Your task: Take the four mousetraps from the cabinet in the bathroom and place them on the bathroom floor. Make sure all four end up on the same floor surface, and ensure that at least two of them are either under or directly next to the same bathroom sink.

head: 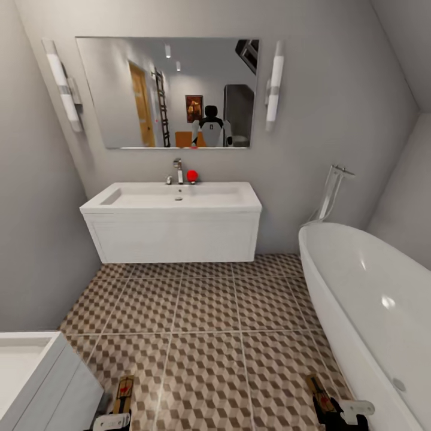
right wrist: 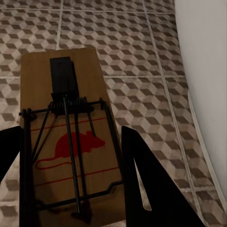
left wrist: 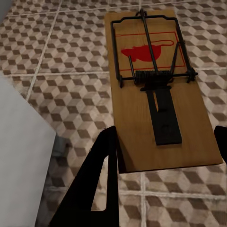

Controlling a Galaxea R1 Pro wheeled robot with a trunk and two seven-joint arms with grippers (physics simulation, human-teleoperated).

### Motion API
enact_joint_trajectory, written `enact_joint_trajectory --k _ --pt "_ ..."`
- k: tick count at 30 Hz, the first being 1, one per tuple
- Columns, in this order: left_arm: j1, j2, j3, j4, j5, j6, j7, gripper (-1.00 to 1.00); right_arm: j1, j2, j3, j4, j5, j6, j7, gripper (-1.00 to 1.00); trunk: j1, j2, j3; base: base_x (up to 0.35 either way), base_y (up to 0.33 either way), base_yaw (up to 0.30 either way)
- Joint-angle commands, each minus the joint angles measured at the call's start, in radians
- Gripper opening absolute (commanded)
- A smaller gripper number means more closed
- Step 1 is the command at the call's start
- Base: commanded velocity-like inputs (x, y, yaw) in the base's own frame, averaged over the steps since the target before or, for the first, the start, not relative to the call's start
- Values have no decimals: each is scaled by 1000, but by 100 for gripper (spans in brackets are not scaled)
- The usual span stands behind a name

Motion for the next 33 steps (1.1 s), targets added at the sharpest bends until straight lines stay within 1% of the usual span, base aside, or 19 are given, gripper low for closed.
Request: enact_joint_trajectory --k 1,11,33 --pt "0 1 -8 -3 0 -2 11 -100 -1 -1 5 1 -13 -4 5 -100 1 0 -1 311 0 0" --pt "0 1 -8 -3 0 -2 11 -100 -1 -1 5 1 -13 -4 5 -100 1 0 -1 311 0 39" --pt "0 1 -9 -3 0 -2 11 -100 -1 -2 5 1 -13 -5 7 -100 1 0 -1 312 0 2"
